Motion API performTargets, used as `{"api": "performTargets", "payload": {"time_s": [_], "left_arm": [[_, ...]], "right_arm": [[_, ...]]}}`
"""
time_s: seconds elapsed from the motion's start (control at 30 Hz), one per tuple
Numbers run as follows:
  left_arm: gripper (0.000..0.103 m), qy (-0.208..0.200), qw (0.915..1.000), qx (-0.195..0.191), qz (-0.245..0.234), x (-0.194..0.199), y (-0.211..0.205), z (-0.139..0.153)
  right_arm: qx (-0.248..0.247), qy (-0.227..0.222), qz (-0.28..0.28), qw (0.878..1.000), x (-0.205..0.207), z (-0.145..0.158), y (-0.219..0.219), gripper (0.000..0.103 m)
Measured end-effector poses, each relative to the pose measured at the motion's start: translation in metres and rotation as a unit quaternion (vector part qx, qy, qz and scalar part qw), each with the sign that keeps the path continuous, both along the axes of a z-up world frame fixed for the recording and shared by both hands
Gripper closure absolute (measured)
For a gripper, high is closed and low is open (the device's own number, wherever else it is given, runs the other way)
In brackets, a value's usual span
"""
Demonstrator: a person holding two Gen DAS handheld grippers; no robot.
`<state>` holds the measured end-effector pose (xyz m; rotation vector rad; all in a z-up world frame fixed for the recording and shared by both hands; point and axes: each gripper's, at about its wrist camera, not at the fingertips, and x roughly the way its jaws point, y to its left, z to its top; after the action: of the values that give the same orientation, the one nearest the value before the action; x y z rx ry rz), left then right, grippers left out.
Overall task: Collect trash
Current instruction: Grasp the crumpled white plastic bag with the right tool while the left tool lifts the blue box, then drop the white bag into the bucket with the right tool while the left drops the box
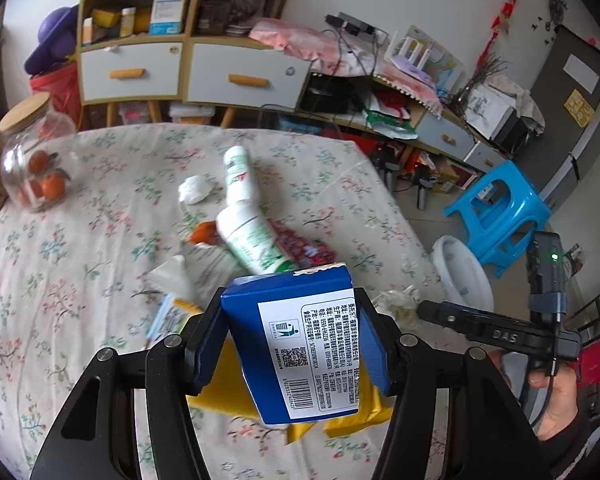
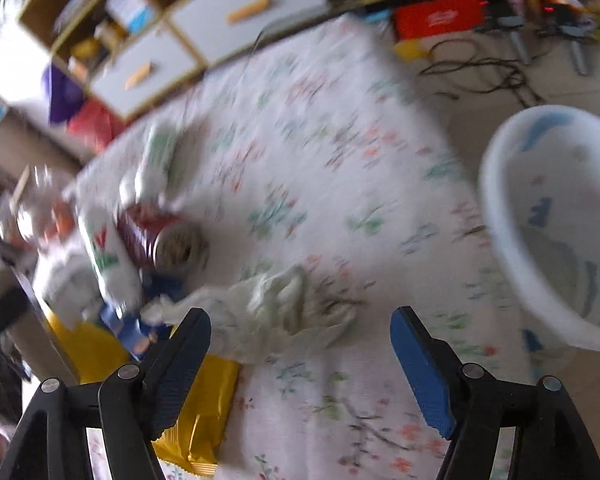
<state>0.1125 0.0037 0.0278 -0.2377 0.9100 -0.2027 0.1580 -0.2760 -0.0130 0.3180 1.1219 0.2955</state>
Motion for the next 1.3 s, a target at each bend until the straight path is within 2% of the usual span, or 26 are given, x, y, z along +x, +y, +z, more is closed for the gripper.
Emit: {"api": "performTargets", "payload": {"time_s": [0.17,0.23,0.3,0.33,0.5,0.7,0.83,0.97,1.07,1.13,1.17,1.2,1.3], "left_arm": [[0.041,0.006,0.9999,0.009,0.006,-0.006,0.011,-0.007],[0.041,0.008,0.9999,0.006,0.006,-0.009,0.013,-0.010],[0.041,0.005,0.9999,0.010,0.005,-0.011,0.012,-0.009],[0.041,0.003,0.9999,0.014,0.003,-0.012,0.010,-0.008],[0.041,-0.006,0.9997,0.024,-0.008,-0.015,0.001,-0.005],[0.041,-0.015,0.9994,0.022,-0.023,-0.009,-0.017,-0.001],[0.041,-0.019,0.9984,0.026,-0.046,-0.003,-0.042,0.000],[0.041,-0.013,0.9973,0.016,-0.071,0.007,-0.074,-0.003],[0.041,-0.008,0.9961,0.004,-0.088,0.018,-0.101,-0.004],[0.041,-0.012,0.9949,-0.004,-0.100,0.025,-0.124,-0.003],[0.041,-0.016,0.9943,-0.008,-0.105,0.030,-0.134,-0.002],[0.041,-0.019,0.9938,-0.011,-0.109,0.034,-0.143,-0.001],[0.041,-0.025,0.9924,-0.023,-0.118,0.046,-0.171,0.000]], "right_arm": [[0.011,0.034,0.016,0.999,0.015,-0.025,0.025,0.025],[0.013,0.049,0.013,0.999,0.021,-0.036,0.030,0.037],[-0.003,0.045,0.007,0.999,0.024,-0.040,0.034,0.067],[-0.009,0.038,0.008,0.999,0.025,-0.037,0.034,0.074],[0.006,0.027,-0.004,1.000,0.022,-0.029,0.027,0.076],[0.013,-0.016,-0.029,0.999,0.009,-0.002,0.001,0.076],[-0.006,-0.043,-0.089,0.995,-0.003,0.017,-0.049,0.076],[-0.037,-0.040,-0.161,0.985,-0.014,0.023,-0.103,0.075],[-0.046,-0.025,-0.201,0.978,-0.019,0.016,-0.135,0.070],[-0.039,-0.013,-0.225,0.974,-0.019,0.010,-0.152,0.057],[-0.030,-0.007,-0.235,0.972,-0.021,0.008,-0.160,0.041],[-0.019,-0.003,-0.245,0.969,-0.022,0.006,-0.167,0.033],[0.000,-0.001,-0.269,0.963,-0.028,0.006,-0.186,0.033]]}}
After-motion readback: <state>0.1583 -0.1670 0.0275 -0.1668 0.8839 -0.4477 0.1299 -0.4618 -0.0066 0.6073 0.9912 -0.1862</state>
